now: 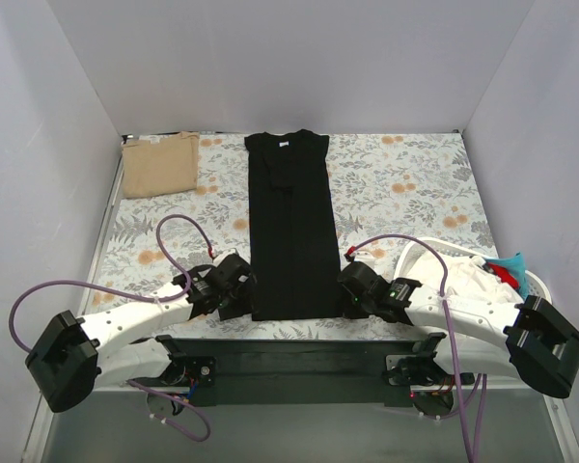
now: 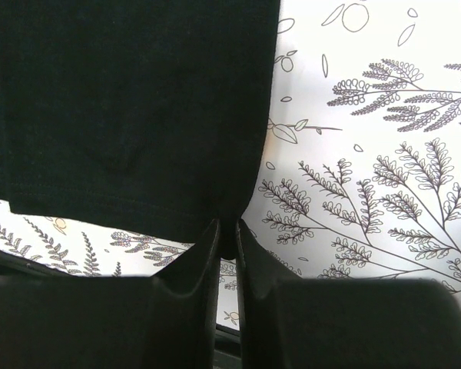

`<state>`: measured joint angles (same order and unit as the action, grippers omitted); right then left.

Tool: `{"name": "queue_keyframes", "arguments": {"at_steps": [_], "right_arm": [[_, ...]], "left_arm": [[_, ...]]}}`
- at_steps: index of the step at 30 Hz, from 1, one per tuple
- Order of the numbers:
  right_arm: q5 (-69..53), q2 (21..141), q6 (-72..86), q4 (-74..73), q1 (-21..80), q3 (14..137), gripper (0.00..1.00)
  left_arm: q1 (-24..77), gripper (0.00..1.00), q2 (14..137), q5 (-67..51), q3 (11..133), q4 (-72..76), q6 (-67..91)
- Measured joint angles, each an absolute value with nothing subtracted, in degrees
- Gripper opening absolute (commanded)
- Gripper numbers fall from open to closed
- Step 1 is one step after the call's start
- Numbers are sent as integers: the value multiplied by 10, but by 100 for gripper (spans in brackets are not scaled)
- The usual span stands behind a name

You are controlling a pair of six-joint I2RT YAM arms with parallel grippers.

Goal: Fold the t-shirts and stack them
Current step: Fold the tshirt

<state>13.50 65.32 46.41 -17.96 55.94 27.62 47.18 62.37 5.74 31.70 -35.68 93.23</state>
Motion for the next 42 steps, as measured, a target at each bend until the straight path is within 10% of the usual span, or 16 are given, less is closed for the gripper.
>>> {"name": "queue_keyframes", "arguments": {"at_steps": [16, 28, 42], "right_arm": [[134, 652, 466, -178, 559, 275, 16], [134, 649, 468, -176, 559, 272, 12], [116, 623, 466, -218, 568, 277, 1]], "left_arm": [[493, 33, 668, 67, 313, -337, 965], [501, 0, 674, 65, 297, -305, 987], [516, 0, 525, 66, 256, -302, 989]]}}
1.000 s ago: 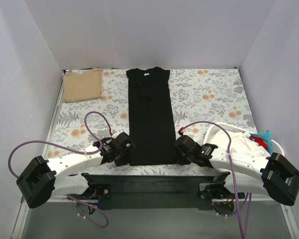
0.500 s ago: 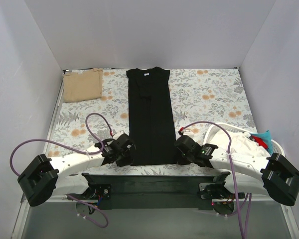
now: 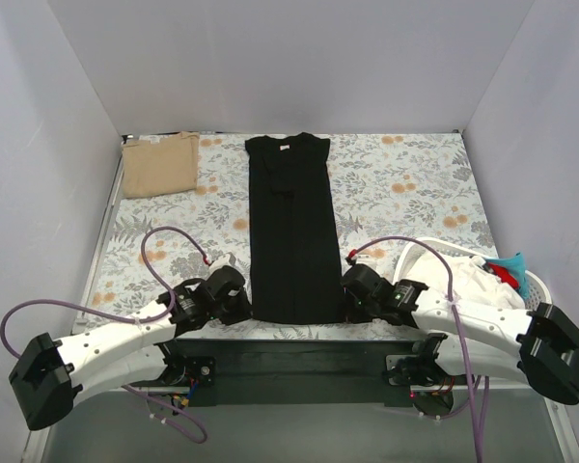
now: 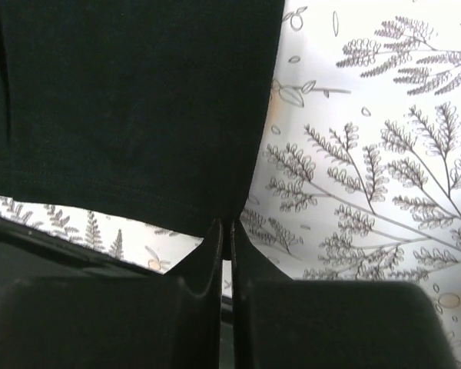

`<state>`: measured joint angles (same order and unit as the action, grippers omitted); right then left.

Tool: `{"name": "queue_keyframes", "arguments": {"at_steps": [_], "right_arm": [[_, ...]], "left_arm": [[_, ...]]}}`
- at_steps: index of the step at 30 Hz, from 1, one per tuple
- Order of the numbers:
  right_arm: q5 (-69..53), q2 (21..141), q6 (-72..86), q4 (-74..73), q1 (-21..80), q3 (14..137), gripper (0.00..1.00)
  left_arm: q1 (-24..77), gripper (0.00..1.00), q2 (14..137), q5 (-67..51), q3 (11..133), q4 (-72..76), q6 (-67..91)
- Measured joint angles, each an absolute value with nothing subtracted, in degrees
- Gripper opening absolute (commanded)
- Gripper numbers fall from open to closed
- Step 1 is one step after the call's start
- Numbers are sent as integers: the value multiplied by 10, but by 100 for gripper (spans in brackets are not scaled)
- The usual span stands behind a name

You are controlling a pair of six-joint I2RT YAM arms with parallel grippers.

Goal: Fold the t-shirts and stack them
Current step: Fold the tshirt

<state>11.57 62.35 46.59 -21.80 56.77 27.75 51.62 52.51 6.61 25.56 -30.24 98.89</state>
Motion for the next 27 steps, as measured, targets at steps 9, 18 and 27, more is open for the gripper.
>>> {"name": "queue_keyframes", "arguments": {"at_steps": [9, 18, 27], "right_arm": [[117, 558, 490, -285, 605, 315, 1], [171, 596, 484, -303, 606, 425, 1], [226, 678, 456, -291, 579, 474, 1]], "left_arm": [[524, 0, 462, 68, 256, -314, 986], [524, 0, 510, 111, 282, -246, 983], [518, 0, 572, 178, 311, -168, 959]]}}
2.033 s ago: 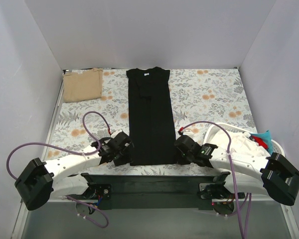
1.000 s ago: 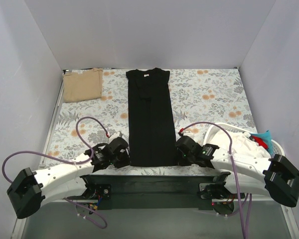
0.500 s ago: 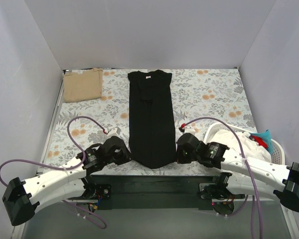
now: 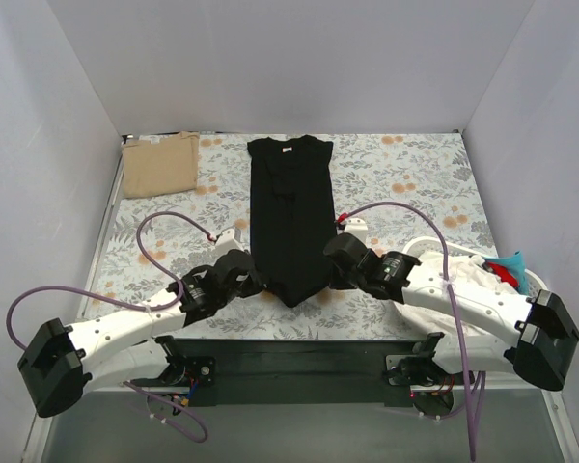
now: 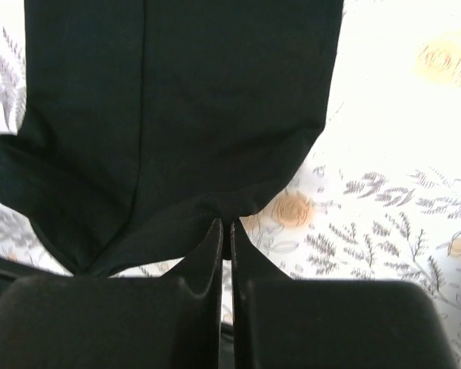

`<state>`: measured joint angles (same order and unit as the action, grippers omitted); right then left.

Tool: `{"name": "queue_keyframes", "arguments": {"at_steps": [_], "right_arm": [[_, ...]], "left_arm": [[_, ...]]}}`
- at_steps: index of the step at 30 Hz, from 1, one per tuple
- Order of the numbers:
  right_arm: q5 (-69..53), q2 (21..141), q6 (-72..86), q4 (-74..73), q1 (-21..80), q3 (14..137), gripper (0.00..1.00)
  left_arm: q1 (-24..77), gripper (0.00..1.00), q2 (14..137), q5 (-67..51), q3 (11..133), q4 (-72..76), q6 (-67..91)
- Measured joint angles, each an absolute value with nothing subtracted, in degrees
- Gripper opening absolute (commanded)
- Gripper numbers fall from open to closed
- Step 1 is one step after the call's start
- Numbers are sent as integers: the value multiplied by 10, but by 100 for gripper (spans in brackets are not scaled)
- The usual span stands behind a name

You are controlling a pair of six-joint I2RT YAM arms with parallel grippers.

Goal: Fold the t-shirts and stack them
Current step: Fold the tshirt

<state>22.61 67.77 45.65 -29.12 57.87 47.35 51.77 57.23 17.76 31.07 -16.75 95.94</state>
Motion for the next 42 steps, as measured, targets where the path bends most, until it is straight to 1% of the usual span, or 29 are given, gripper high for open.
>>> {"name": "queue_keyframes", "arguments": {"at_steps": [6, 13, 23, 31, 42], "right_arm": [[227, 713, 432, -250, 523, 493, 1], [206, 782, 402, -206, 446, 529, 1], [167, 936, 352, -167, 353, 666, 1], [141, 1025, 321, -156, 311, 734, 1], [116, 1080, 297, -154, 286, 777, 1]], "left_arm": [[481, 0, 618, 191, 322, -108, 939], [383, 0, 671, 154, 322, 0, 908], [270, 0, 846, 65, 375, 140, 874], [204, 0, 946, -17, 424, 226, 862], [161, 0, 1036, -99, 470, 277, 863]]}}
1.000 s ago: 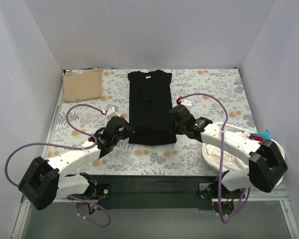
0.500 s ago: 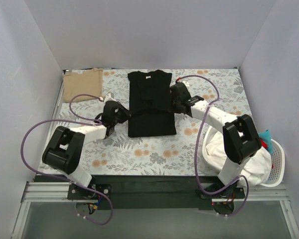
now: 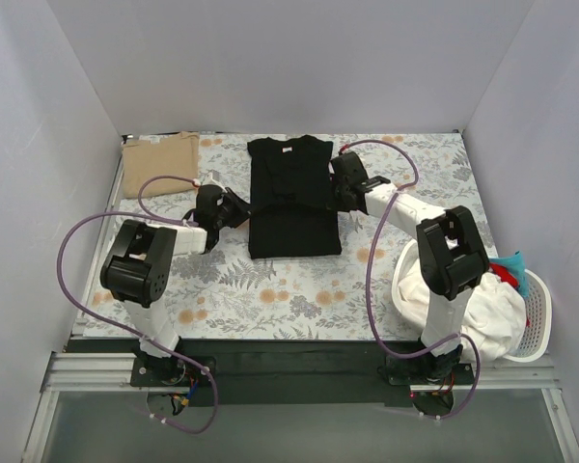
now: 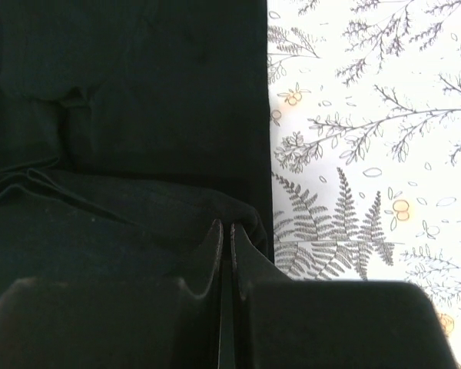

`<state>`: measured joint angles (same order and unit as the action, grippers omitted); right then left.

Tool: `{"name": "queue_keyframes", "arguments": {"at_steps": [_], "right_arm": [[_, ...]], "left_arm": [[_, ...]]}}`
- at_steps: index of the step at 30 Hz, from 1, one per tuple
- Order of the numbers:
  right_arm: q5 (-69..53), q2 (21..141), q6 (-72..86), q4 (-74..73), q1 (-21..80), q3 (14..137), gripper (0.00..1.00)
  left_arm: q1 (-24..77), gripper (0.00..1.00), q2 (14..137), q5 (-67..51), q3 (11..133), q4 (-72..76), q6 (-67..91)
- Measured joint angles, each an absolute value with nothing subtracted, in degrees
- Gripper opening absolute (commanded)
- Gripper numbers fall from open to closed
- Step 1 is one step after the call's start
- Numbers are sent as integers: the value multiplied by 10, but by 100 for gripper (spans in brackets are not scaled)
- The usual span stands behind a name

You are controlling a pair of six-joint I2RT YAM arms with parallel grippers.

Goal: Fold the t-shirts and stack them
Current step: Fold the tshirt

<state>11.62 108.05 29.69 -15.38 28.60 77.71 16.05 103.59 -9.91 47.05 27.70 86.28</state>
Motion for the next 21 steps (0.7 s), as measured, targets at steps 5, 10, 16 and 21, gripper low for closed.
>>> {"name": "queue_keyframes", "arguments": {"at_steps": [5, 10, 16, 21], "right_arm": [[111, 1096, 295, -150, 281, 791, 1], [106, 1106, 295, -150, 270, 791, 1], [81, 1147, 283, -181, 256, 865, 46], [66, 1159, 253, -201, 243, 930, 54]], "left_arm": [[152, 0, 1056, -116, 484, 279, 864], [148, 1, 1086, -132, 517, 278, 864], [139, 49, 1104, -128, 580, 222, 852], [136, 57, 1084, -96, 622, 174, 821]]}}
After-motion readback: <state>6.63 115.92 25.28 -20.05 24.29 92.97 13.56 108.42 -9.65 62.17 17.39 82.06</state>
